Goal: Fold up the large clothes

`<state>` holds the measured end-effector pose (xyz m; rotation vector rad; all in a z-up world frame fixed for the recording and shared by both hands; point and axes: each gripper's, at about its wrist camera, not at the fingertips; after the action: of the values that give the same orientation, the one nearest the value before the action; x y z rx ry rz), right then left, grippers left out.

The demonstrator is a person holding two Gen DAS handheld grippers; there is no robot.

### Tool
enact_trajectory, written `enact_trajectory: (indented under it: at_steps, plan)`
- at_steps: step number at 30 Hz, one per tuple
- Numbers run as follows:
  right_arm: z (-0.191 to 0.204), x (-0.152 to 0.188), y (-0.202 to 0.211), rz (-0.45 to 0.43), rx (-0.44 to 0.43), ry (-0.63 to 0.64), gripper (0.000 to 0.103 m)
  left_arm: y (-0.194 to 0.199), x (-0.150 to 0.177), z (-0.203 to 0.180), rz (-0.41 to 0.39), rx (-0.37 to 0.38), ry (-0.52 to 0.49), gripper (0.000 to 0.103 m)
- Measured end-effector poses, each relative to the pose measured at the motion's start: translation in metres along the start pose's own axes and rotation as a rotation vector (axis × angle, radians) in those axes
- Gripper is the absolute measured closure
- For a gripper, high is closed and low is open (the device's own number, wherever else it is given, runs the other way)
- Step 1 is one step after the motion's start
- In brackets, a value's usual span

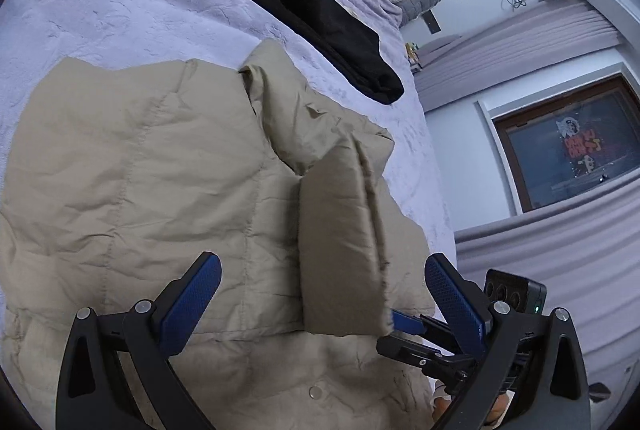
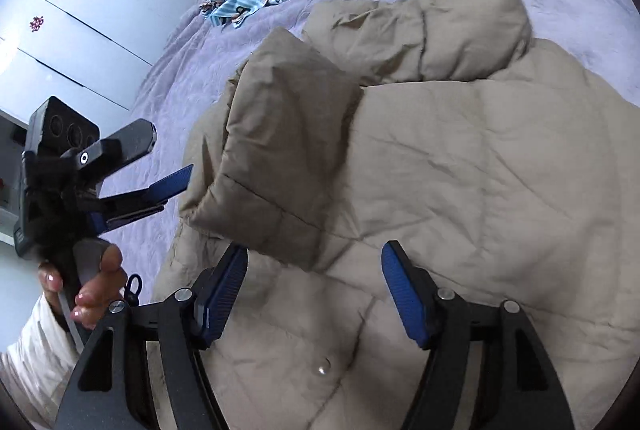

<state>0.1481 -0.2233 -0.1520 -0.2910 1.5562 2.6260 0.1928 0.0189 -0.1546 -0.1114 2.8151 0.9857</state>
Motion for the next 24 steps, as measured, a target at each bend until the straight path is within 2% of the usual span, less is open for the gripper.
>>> enact_trajectory:
  at_steps: [4, 5, 8, 11, 12, 13, 14, 15, 17, 20, 22, 24]
  plan:
    - [-0.040, 0.033, 0.029, 0.001, 0.052, -0.086, 0.030, -0.007, -0.002, 0.004, 0.016, 0.088, 0.048, 0.001]
    - [-0.049, 0.042, 0.036, -0.001, 0.062, -0.105, 0.030, -0.010, -0.003, 0.004, 0.020, 0.076, 0.051, 0.001]
    - [-0.081, 0.066, 0.051, -0.017, 0.094, -0.170, 0.030, -0.031, -0.008, 0.007, 0.066, -0.026, 0.043, 0.001]
    - [-0.102, 0.079, 0.058, -0.025, 0.075, -0.222, 0.030, -0.057, -0.008, 0.006, 0.127, -0.103, 0.030, 0.004]
    - [-0.104, 0.080, 0.057, -0.027, 0.072, -0.220, 0.030, -0.064, -0.008, 0.003, 0.140, -0.112, 0.023, 0.011]
    - [-0.103, 0.077, 0.054, -0.028, 0.076, -0.208, 0.030, -0.071, -0.007, -0.002, 0.162, -0.117, 0.010, 0.038]
    - [-0.101, 0.075, 0.051, -0.027, 0.084, -0.186, 0.030, -0.078, -0.007, -0.006, 0.186, -0.127, -0.004, 0.075]
    - [-0.099, 0.073, 0.049, -0.026, 0.093, -0.164, 0.030, -0.084, -0.007, -0.010, 0.206, -0.122, -0.011, 0.091]
    - [-0.092, 0.067, 0.041, -0.022, 0.126, -0.111, 0.030, -0.080, -0.009, -0.023, 0.177, -0.109, -0.031, 0.094]
    - [-0.088, 0.055, 0.034, -0.017, 0.190, -0.045, 0.030, -0.049, -0.015, -0.035, 0.071, -0.144, -0.084, 0.094]
    - [-0.091, 0.049, 0.038, -0.027, 0.262, -0.010, 0.030, -0.030, -0.019, -0.025, 0.027, -0.182, -0.076, 0.097]
    - [-0.102, 0.045, 0.049, -0.053, 0.315, -0.017, 0.030, -0.021, -0.020, -0.007, 0.029, -0.233, -0.045, 0.097]
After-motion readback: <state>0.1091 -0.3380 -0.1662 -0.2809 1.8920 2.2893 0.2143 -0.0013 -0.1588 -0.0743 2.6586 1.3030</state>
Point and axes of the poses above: each gripper's, at about its wrist camera, not at the fingertips, and y roughly against the way its jaws point, z to its left, x to its underside, and after that the axes turned 8 degrees about z, right-handed
